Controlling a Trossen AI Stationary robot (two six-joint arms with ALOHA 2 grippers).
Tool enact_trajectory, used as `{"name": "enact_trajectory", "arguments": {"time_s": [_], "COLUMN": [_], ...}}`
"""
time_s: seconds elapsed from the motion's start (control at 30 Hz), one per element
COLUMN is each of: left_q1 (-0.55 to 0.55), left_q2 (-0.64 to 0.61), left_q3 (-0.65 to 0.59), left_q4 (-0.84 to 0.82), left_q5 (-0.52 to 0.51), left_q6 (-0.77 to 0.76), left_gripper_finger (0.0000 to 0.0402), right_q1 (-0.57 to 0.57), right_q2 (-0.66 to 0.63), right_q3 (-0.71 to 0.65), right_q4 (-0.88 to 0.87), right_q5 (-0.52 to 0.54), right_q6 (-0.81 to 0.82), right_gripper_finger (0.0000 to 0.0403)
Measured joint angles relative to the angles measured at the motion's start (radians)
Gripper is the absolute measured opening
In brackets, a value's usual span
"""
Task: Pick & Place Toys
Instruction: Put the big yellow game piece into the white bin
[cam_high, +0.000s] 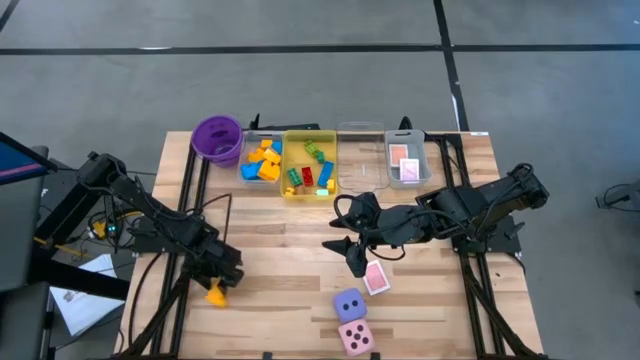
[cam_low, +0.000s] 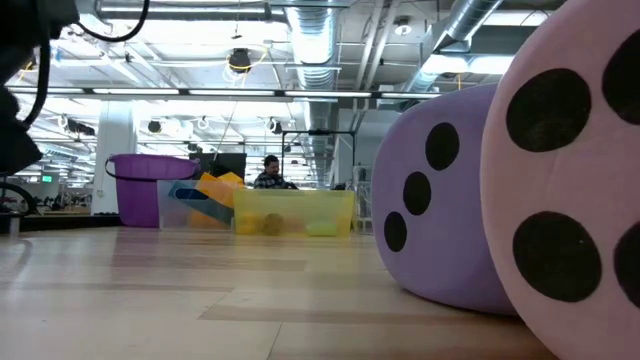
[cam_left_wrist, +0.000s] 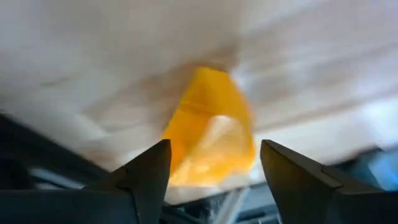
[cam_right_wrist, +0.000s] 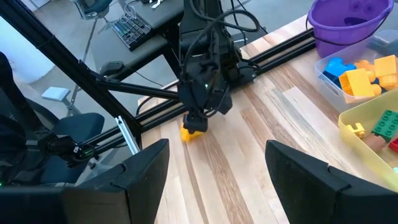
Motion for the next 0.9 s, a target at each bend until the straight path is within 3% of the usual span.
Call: {"name": "enact_trajectory", "arguments": {"time_s": [0.2,0.5,0.67,0.9], "left_q1": [0.000,0.000,0.000,-0.002], "left_q2": [0.000,0.000,0.000,0.000], "left_q3": [0.000,0.000,0.000,0.001], "left_q4": [0.129,0.133,0.133,0.144], "left_q5": [0.000,-0.011,-0.062,-0.071], "left_q6": [0.000,0.001,0.003,0.004], "left_gripper_finger": [0.0199,0.0153,0.0152,0.0183], "right_q1": [0.000,0.000,0.000,0.000], "right_q2": [0.000,0.000,0.000,0.000], "right_q3": [0.000,0.000,0.000,0.000], "right_q4": [0.000,0.000,0.000,-0.006], "right_q5": [0.000,0.000,0.000,0.000], "right_q6": [0.000,0.000,0.000,0.000], "right_gripper_finger": [0.0260,0.0260,0.0260,0.0260]}}
